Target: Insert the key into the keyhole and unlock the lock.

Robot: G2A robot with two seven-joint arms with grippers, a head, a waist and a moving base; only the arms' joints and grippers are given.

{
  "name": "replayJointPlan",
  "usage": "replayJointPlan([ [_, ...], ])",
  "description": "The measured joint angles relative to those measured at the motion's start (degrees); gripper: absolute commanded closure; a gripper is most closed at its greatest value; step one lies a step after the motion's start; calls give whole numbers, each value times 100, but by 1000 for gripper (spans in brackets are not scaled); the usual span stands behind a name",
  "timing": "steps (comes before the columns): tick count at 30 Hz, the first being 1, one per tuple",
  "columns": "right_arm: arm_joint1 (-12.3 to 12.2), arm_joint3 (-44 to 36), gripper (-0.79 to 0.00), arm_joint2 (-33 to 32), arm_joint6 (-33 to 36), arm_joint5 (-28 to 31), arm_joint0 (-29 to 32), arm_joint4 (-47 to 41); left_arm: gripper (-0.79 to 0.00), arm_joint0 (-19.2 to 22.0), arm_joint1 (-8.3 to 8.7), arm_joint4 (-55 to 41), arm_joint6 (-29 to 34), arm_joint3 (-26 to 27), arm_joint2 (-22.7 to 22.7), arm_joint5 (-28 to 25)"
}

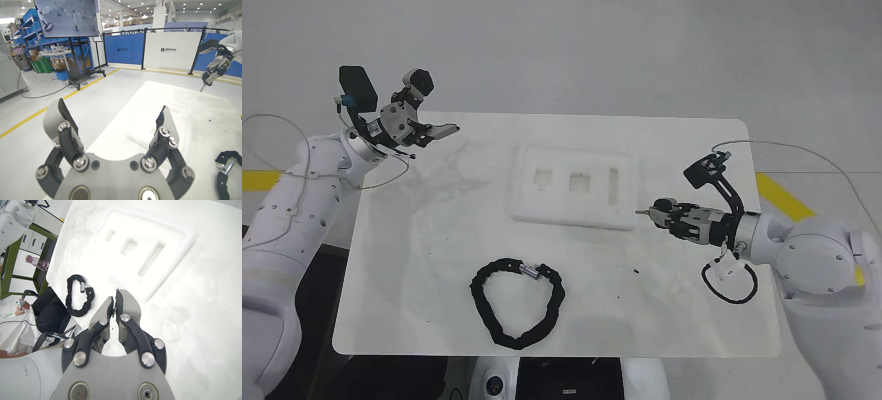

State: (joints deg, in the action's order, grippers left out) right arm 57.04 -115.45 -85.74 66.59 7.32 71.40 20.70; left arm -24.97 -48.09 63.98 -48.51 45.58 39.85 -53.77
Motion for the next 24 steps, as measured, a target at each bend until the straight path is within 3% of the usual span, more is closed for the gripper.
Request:
replayJointPlan([
  [4,1,-2,0,4,3,-3,-5,3,-785,-16,-2,-16,17,23,-4,-18],
  [7,1,-2,0,5,3,-3,-6,3,-785,-165,12,-176,314,454,-47,-386],
  [10,1,-2,0,4,3,-3,-5,3,-785,-317,109,-214,587,1007,-224,-433],
  [18,1,-2,0,4,3,-3,-5,3,-785,-506,549,-209,937,2101,-914,-423],
  [24,1,-2,0,4,3,-3,-5,3,-785,-222,953,495,946,2835,-1653,-423],
])
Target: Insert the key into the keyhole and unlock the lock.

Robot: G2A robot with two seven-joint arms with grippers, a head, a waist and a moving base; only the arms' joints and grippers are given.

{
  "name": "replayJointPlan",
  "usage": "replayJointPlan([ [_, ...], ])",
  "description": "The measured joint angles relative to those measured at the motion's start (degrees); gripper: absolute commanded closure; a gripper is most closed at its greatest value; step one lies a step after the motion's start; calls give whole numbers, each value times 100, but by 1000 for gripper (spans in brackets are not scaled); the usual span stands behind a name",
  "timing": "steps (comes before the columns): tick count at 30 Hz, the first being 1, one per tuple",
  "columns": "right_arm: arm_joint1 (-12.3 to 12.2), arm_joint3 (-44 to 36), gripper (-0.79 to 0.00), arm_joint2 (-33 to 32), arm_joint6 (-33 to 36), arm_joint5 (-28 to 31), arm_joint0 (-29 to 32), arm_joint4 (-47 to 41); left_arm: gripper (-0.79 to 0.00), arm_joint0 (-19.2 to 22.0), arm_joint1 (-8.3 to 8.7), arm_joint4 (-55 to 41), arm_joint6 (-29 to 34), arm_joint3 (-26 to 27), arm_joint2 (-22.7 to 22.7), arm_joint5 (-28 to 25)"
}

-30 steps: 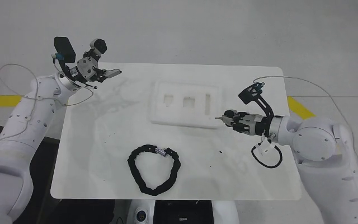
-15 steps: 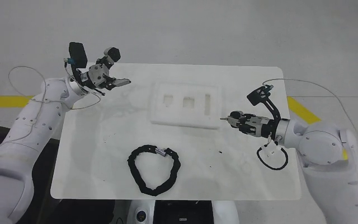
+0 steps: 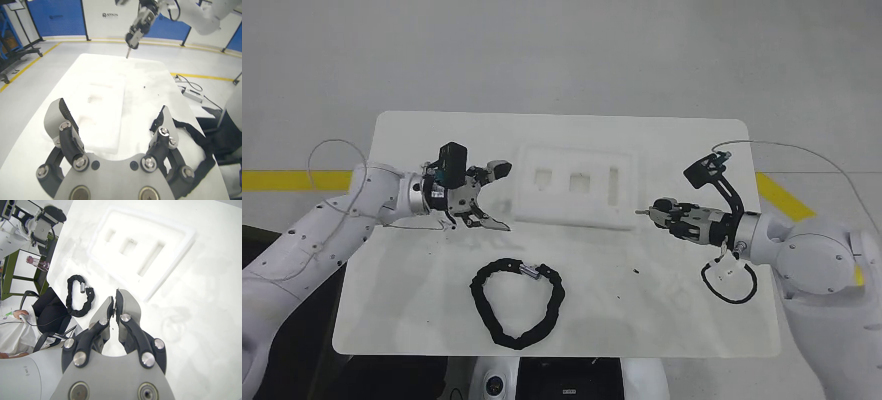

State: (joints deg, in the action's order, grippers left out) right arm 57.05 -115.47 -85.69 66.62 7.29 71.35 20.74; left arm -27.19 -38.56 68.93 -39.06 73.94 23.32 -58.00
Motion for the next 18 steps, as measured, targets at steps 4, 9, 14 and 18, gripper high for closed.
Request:
replayJointPlan([
  [4,0,0,0,0,0,0,0,0,-785,256,189,419,-234,187,-400,0],
  [9,0,0,0,0,0,0,0,0,-785,584,276,648,63,257,-803,0],
  [14,0,0,0,0,0,0,0,0,-785,834,241,604,457,476,-1117,0],
  [18,0,0,0,0,0,0,0,0,-785,882,230,552,512,499,-1166,0],
])
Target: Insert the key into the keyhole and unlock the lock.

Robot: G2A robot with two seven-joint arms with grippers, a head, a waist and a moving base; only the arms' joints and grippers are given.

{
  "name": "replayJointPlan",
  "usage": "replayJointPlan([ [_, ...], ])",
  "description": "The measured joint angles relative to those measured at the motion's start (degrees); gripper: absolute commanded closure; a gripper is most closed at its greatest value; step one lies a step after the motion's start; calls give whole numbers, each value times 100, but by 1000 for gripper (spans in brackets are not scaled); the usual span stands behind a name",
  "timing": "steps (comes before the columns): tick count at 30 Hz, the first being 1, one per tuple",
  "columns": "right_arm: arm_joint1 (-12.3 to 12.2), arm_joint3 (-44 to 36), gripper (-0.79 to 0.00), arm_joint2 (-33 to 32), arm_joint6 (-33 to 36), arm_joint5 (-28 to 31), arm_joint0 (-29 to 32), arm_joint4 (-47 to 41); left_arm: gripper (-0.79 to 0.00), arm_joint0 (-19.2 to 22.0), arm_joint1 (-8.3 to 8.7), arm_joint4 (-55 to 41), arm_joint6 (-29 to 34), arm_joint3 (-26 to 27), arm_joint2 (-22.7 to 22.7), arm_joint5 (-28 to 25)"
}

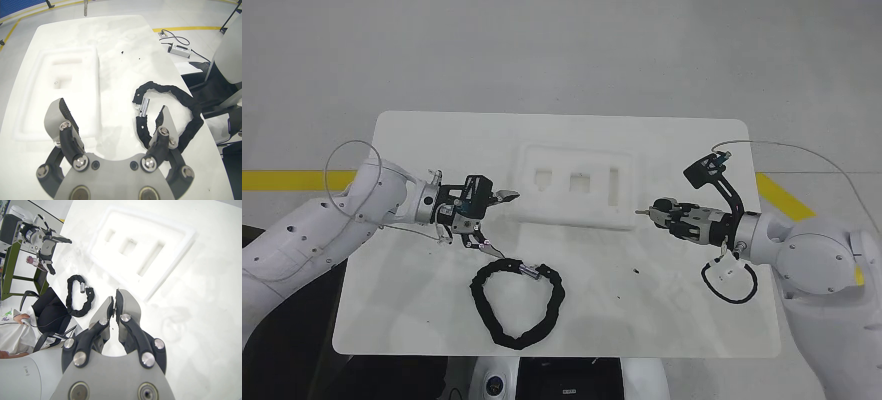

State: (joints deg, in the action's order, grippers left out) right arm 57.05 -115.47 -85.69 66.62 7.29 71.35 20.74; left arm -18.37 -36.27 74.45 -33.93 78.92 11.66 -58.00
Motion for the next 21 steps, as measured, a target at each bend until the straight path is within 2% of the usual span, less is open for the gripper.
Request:
replayJointPlan([
  [14,0,0,0,0,0,0,0,0,-785,-22,2,-12,22,-15,17,30],
  [17,0,0,0,0,0,0,0,0,-785,-149,32,-87,302,14,98,188],
  [21,0,0,0,0,0,0,0,0,-785,-286,81,-25,678,321,174,65],
])
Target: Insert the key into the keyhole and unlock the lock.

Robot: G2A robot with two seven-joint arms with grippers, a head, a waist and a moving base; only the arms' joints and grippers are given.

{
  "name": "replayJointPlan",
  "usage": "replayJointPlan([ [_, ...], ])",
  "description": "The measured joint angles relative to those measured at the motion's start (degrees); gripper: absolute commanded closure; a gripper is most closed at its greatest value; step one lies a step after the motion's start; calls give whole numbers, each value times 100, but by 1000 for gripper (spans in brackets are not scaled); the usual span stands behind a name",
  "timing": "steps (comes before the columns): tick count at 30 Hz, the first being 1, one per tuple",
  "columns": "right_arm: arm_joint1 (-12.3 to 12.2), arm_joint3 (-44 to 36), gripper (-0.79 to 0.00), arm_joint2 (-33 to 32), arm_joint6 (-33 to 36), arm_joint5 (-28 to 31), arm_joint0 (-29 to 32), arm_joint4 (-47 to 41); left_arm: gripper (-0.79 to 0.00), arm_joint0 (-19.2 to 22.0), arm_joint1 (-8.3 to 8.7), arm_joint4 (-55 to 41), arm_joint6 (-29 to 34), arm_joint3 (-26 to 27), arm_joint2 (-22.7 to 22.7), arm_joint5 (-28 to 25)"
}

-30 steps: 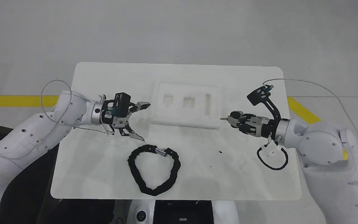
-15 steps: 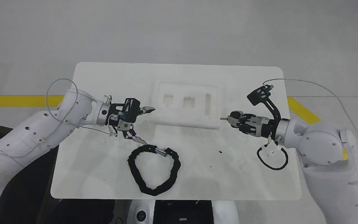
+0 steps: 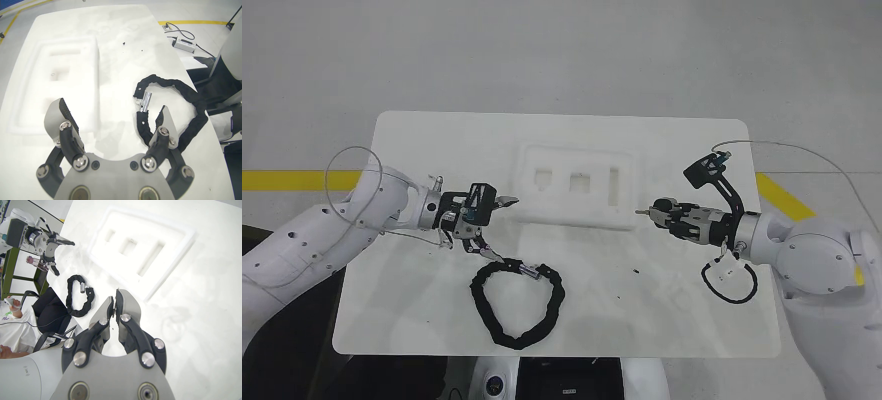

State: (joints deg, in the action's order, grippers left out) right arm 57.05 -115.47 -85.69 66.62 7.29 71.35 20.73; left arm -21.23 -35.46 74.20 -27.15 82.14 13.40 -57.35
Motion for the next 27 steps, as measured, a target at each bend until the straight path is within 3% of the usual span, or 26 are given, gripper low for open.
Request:
replayJointPlan([
  [11,0,0,0,0,0,0,0,0,-785,-476,153,366,757,1051,91,-65],
  [21,0,0,0,0,0,0,0,0,-785,-854,325,445,1206,1347,312,107],
  [27,0,0,0,0,0,0,0,0,-785,-1114,324,604,1331,1348,385,355],
])
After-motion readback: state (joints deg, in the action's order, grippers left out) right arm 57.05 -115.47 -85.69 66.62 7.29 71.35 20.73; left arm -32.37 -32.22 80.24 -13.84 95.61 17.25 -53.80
